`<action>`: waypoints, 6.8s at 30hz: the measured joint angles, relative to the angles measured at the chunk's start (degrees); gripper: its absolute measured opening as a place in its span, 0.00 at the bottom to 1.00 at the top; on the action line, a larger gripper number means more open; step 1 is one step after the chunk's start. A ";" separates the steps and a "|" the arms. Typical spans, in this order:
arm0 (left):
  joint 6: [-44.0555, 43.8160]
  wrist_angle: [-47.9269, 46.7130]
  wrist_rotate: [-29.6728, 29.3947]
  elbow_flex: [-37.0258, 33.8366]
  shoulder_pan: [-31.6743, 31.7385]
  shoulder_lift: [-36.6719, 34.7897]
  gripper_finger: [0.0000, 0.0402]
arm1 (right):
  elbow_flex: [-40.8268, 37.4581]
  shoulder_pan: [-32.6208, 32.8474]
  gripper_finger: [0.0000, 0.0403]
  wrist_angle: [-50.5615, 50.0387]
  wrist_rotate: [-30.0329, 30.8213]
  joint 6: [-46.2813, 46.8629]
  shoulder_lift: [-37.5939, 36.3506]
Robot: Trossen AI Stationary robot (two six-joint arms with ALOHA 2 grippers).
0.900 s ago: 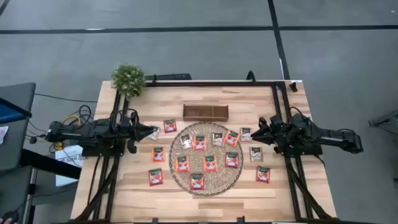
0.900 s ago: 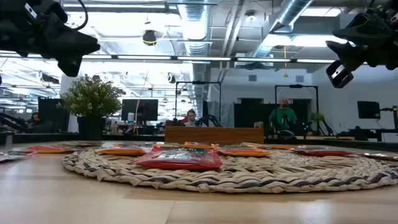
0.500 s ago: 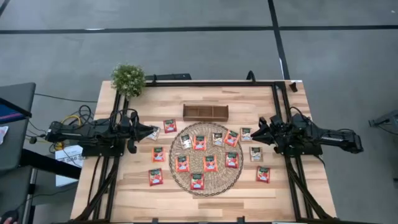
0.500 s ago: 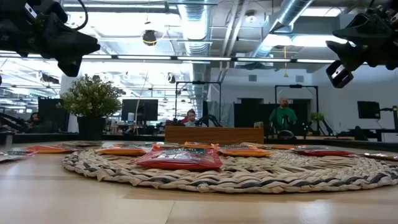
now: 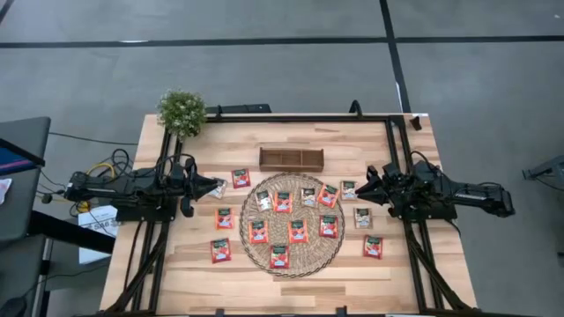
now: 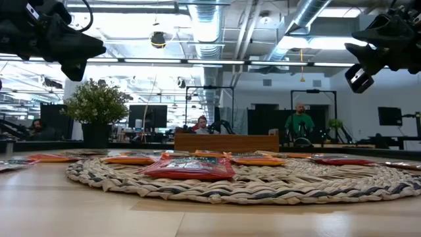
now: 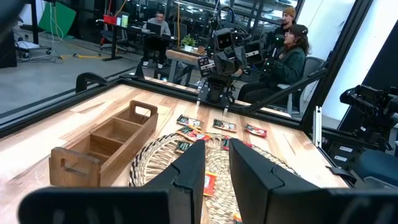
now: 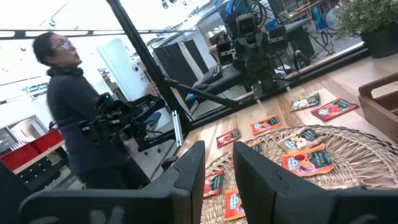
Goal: Pick & Place Tea
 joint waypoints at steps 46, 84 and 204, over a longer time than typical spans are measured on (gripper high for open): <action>0.00 0.00 -0.01 0.00 0.00 0.00 0.16 | 0.00 0.02 0.19 0.00 0.02 -0.02 -0.01; -13.91 5.03 -0.04 0.00 0.00 0.00 0.16 | 6.21 0.18 0.19 4.79 12.19 11.15 2.03; -14.36 -3.72 -3.25 0.00 -0.02 0.00 0.16 | 58.59 -9.73 0.01 -66.29 26.26 -5.39 92.82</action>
